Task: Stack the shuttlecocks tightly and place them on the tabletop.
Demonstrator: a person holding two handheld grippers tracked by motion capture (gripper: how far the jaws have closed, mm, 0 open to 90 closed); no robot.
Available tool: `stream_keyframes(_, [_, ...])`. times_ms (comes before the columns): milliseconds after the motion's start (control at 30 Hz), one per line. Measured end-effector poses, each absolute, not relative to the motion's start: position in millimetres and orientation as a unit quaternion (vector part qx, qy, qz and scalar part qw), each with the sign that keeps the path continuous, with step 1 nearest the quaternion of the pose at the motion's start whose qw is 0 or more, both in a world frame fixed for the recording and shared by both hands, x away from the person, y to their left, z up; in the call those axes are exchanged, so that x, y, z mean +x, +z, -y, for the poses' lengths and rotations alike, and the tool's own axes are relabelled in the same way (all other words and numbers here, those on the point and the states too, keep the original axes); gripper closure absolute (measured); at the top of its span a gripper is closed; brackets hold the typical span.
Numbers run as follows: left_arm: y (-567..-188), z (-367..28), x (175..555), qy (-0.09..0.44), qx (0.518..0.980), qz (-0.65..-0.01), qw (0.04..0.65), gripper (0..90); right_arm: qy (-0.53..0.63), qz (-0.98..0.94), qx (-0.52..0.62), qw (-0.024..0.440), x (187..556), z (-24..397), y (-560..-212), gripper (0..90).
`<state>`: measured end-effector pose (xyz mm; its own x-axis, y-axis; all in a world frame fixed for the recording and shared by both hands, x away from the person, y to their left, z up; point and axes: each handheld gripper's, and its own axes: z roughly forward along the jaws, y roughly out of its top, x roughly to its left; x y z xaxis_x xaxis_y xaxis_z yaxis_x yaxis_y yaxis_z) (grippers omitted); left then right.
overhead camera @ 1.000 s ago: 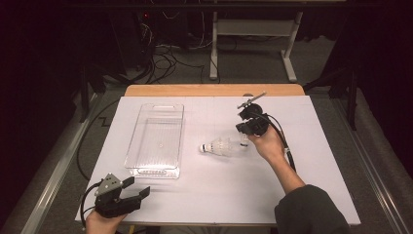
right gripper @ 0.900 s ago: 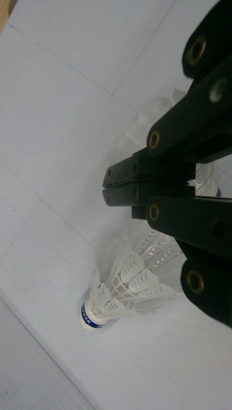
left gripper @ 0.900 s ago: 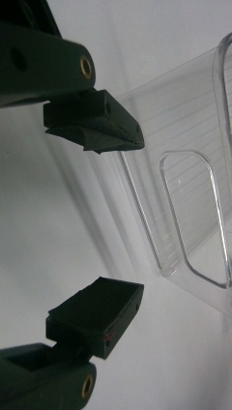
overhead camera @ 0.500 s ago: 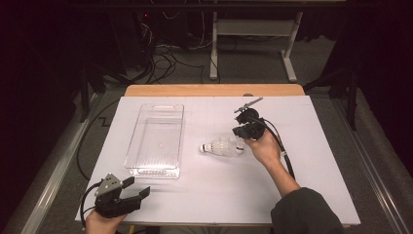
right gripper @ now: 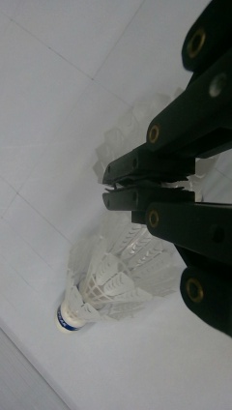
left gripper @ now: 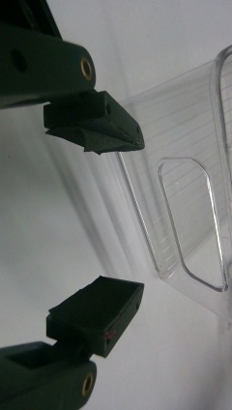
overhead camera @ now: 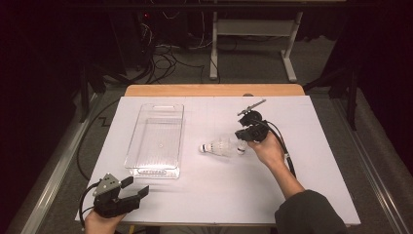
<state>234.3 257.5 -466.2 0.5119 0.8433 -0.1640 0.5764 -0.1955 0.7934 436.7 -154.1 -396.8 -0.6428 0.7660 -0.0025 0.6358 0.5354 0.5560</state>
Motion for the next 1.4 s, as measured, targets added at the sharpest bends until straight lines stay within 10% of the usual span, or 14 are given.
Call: stream_keyframes(1400, [-466, -257, 234, 0.159, 0.758, -0.464, 0.43, 29.0, 0.297, -0.858, 0.408, 0.09, 399, 194, -408, 90.0])
